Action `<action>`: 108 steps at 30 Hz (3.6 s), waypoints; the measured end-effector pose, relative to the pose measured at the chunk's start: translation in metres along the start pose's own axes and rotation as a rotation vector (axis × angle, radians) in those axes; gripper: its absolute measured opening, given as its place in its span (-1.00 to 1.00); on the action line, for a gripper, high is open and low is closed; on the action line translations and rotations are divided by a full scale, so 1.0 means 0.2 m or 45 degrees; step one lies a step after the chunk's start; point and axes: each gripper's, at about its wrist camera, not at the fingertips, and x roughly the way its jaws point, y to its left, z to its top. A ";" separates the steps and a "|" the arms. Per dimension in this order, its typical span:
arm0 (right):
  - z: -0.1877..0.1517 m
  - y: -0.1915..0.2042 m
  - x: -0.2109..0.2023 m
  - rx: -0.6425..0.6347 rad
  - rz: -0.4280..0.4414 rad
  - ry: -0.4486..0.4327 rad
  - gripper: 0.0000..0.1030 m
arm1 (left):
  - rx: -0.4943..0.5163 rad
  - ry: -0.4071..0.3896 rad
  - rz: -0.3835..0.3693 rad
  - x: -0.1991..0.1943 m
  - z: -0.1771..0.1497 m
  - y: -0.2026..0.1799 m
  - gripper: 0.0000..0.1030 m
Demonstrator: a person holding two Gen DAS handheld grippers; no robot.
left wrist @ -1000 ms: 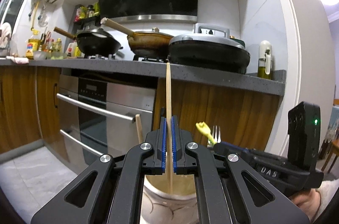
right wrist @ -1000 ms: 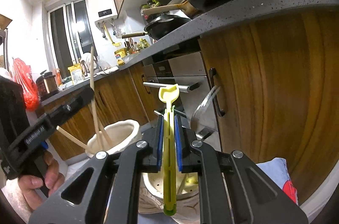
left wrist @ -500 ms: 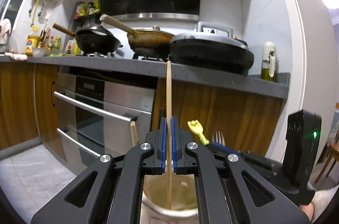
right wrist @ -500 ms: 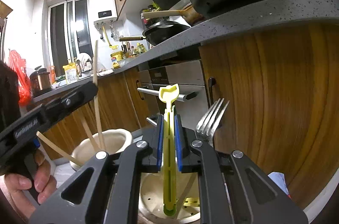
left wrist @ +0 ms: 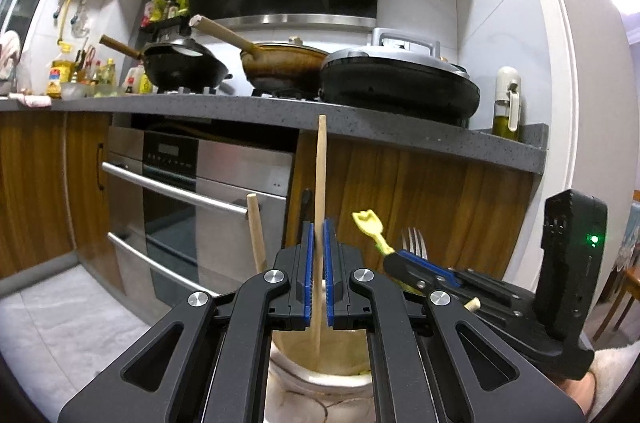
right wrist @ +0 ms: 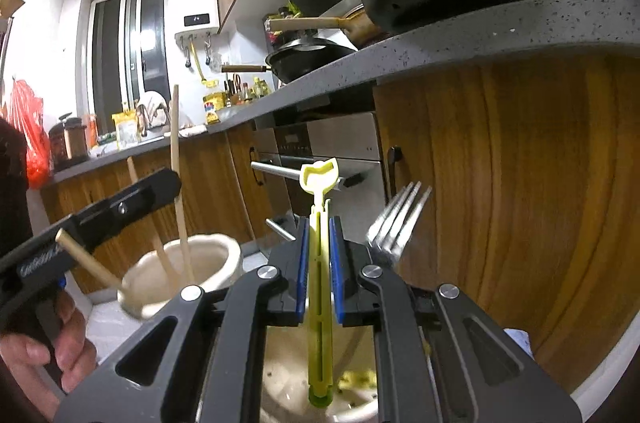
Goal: Organize utensils
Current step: 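Release the chopstick into the tall cup while the right tool drops the spoon, then move both tools back down toward the utensils on the cloth, then grasp a chopstick with the left tool while the right tool grasps a gold fork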
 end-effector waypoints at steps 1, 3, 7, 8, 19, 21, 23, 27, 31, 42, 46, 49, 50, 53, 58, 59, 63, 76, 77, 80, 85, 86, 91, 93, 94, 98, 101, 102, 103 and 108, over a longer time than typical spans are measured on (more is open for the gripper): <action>0.00 0.00 -0.01 0.001 0.003 0.005 -0.81 | -0.004 0.000 -0.005 -0.01 0.00 0.00 -0.90; -0.01 0.00 -0.04 -0.010 0.015 0.017 -0.81 | -0.004 0.002 -0.009 -0.02 0.00 0.00 -0.89; -0.02 0.04 -0.10 -0.054 0.007 0.013 -0.81 | 0.014 -0.003 -0.005 -0.05 0.00 0.00 -0.85; -0.03 0.04 -0.11 -0.055 0.009 0.014 -0.81 | 0.014 -0.002 -0.004 -0.05 0.00 0.00 -0.84; -0.06 0.03 -0.16 -0.041 -0.023 0.097 -0.79 | 0.020 0.009 -0.012 -0.14 0.00 -0.02 -0.66; -0.05 0.04 -0.16 -0.047 -0.027 0.093 -0.74 | 0.018 0.013 0.005 -0.17 0.00 -0.03 -0.64; -0.03 0.04 -0.18 -0.043 -0.022 0.077 -0.46 | 0.025 0.033 0.018 -0.21 0.02 -0.04 -0.64; 0.00 0.04 -0.26 0.015 -0.029 0.037 -0.46 | 0.069 0.060 0.066 -0.35 0.04 -0.08 -0.56; 0.02 0.06 -0.39 0.072 -0.027 0.042 -0.21 | 0.064 0.078 0.136 -0.53 0.04 -0.11 -0.38; -0.06 0.10 -0.79 0.048 -0.102 0.135 0.45 | -0.046 0.148 0.244 -0.78 -0.09 -0.17 0.07; -0.10 0.10 -0.87 0.078 -0.113 0.169 0.51 | -0.020 0.151 0.274 -0.86 -0.09 -0.20 0.33; -0.11 0.11 -0.93 0.074 -0.119 0.175 0.51 | -0.004 0.165 0.284 -0.92 -0.09 -0.24 0.37; -0.12 0.12 -0.95 0.073 -0.118 0.177 0.52 | 0.002 0.168 0.285 -0.93 -0.09 -0.25 0.38; -0.13 0.14 -0.99 0.078 -0.109 0.180 0.53 | 0.022 0.169 0.290 -0.97 -0.10 -0.30 0.43; -0.14 0.15 -1.03 0.085 -0.101 0.186 0.54 | 0.034 0.189 0.299 -1.03 -0.12 -0.34 0.45; -0.14 0.16 -1.03 0.086 -0.100 0.191 0.54 | 0.035 0.194 0.300 -1.04 -0.13 -0.35 0.45; -0.18 0.19 -1.00 0.058 -0.108 0.242 0.55 | 0.066 0.259 0.341 -1.03 -0.17 -0.34 0.46; -0.28 0.20 -0.58 0.031 -0.138 0.372 0.62 | -0.076 0.416 0.382 -0.64 -0.28 -0.07 0.47; -0.30 0.20 -0.56 0.030 -0.132 0.374 0.62 | -0.112 0.422 0.380 -0.61 -0.30 -0.05 0.47; -0.39 0.19 -0.51 -0.002 -0.110 0.433 0.60 | -0.165 0.463 0.378 -0.57 -0.36 -0.01 0.47; -0.45 0.26 -0.41 -0.019 0.005 0.566 0.46 | -0.065 0.576 0.397 -0.56 -0.44 0.02 0.47; -0.46 0.29 -0.40 -0.026 0.036 0.596 0.33 | -0.080 0.586 0.384 -0.57 -0.45 0.05 0.46; -0.55 0.44 -0.36 -0.036 0.145 0.759 -0.32 | -0.154 0.615 0.363 -0.59 -0.48 0.12 0.35; -0.59 0.48 -0.36 -0.031 0.171 0.795 -0.37 | -0.152 0.617 0.355 -0.59 -0.49 0.13 0.35; -0.60 0.51 -0.36 -0.039 0.174 0.805 -0.44 | -0.163 0.623 0.346 -0.60 -0.50 0.13 0.33; -0.61 0.58 -0.31 -0.079 0.133 0.824 -0.69 | -0.159 0.619 0.342 -0.60 -0.50 0.12 0.32; -0.63 0.60 -0.26 -0.059 0.144 0.880 -0.75 | -0.168 0.625 0.341 -0.60 -0.51 0.13 0.32; -0.63 0.60 -0.26 -0.059 0.138 0.869 -0.75 | -0.174 0.626 0.338 -0.60 -0.51 0.13 0.32; -0.63 0.60 -0.26 -0.057 0.136 0.862 -0.75 | -0.180 0.628 0.336 -0.60 -0.51 0.14 0.32; -0.62 0.54 -0.29 0.008 0.137 0.823 -0.84 | -0.186 0.640 0.325 -0.59 -0.53 0.14 0.32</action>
